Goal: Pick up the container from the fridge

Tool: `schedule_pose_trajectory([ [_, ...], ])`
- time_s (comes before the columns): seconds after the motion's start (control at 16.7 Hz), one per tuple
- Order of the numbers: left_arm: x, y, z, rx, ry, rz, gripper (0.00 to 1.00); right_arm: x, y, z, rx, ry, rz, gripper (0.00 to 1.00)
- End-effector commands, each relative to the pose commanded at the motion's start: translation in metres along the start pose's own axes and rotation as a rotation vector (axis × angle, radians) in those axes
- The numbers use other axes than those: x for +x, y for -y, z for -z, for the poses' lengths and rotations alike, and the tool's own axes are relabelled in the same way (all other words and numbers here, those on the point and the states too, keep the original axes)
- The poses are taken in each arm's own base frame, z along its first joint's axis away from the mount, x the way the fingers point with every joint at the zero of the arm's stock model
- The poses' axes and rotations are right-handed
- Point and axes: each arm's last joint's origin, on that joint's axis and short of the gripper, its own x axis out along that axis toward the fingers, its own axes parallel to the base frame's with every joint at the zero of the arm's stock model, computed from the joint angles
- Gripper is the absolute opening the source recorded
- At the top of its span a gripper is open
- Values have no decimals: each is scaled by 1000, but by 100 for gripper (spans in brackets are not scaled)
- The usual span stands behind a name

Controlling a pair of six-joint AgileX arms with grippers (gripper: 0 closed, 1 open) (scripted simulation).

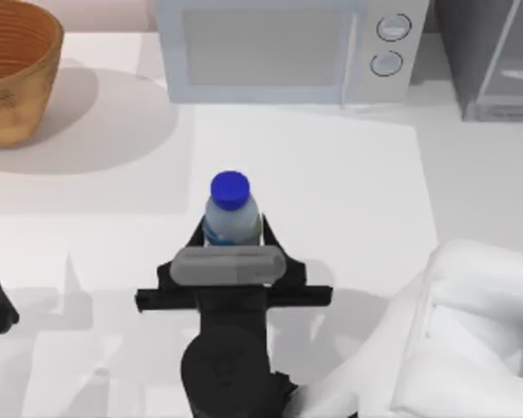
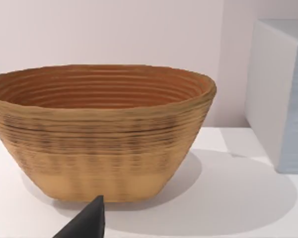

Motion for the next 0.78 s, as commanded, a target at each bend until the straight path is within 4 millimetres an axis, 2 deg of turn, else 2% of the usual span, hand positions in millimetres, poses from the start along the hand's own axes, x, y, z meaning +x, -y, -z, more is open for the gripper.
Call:
schedule_pose_trajectory([
  [0.42, 0, 0, 0, 0, 0, 0, 100, 0, 0, 0, 0, 0, 0, 98],
  [0.78, 0, 0, 0, 0, 0, 0, 100, 0, 0, 0, 0, 0, 0, 100],
])
